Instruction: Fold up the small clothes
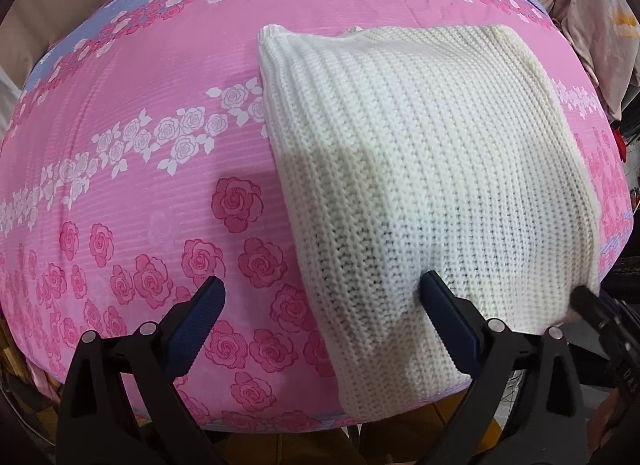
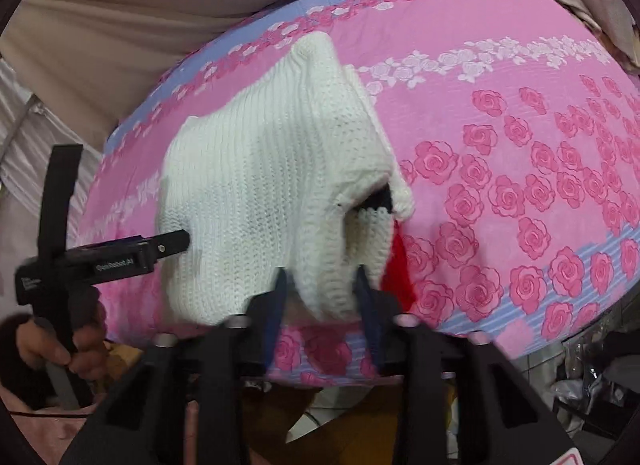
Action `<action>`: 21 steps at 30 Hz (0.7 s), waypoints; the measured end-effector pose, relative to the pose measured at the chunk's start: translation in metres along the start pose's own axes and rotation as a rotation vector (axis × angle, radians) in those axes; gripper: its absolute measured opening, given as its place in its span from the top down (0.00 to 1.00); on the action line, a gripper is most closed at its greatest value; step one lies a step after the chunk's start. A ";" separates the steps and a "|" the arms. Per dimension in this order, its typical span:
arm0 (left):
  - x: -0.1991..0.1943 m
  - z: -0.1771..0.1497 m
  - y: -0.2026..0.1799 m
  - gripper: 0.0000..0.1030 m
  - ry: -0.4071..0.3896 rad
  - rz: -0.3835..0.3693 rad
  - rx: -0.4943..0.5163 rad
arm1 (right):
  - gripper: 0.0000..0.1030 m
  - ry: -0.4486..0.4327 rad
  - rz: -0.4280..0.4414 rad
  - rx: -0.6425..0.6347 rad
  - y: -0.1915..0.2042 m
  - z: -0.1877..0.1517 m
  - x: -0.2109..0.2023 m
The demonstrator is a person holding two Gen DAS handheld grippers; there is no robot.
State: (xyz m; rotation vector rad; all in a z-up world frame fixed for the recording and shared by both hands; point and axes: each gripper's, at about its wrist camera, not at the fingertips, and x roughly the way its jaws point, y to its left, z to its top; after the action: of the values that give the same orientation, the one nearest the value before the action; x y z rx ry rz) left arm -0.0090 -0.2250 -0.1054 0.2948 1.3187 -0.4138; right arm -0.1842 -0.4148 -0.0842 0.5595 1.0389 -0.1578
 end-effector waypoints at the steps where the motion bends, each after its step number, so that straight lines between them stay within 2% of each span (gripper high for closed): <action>1: 0.000 0.000 0.000 0.07 -0.001 0.003 0.003 | 0.87 -0.037 -0.003 0.026 -0.007 0.000 -0.007; 3: 0.002 -0.001 -0.001 0.06 -0.001 0.002 0.012 | 0.87 -0.069 -0.038 0.067 -0.028 -0.004 -0.009; 6: 0.008 -0.004 -0.003 0.06 0.017 0.000 0.015 | 0.83 0.042 -0.001 0.111 -0.052 -0.014 0.022; 9: -0.005 -0.004 -0.003 0.07 -0.016 0.007 0.026 | 0.80 0.000 -0.002 0.105 -0.042 -0.007 -0.001; 10: -0.010 -0.003 -0.003 0.07 -0.030 0.008 0.026 | 0.76 -0.028 0.008 0.109 -0.038 -0.002 -0.011; 13: -0.025 -0.002 -0.002 0.07 -0.082 0.023 0.021 | 0.76 -0.131 0.035 0.064 -0.017 0.025 -0.039; 16: -0.032 0.002 -0.001 0.07 -0.109 0.039 0.010 | 0.79 -0.182 0.059 -0.041 0.016 0.065 -0.041; 19: -0.028 0.009 0.002 0.07 -0.104 0.057 -0.007 | 0.82 -0.164 0.059 -0.132 0.041 0.102 -0.009; 21: -0.026 0.009 0.003 0.07 -0.096 0.065 -0.013 | 0.82 -0.097 0.029 -0.146 0.044 0.122 0.032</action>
State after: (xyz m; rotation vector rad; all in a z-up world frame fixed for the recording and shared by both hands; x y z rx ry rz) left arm -0.0046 -0.2237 -0.0782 0.3022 1.2140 -0.3604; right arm -0.0568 -0.4351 -0.0481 0.4297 0.9391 -0.0821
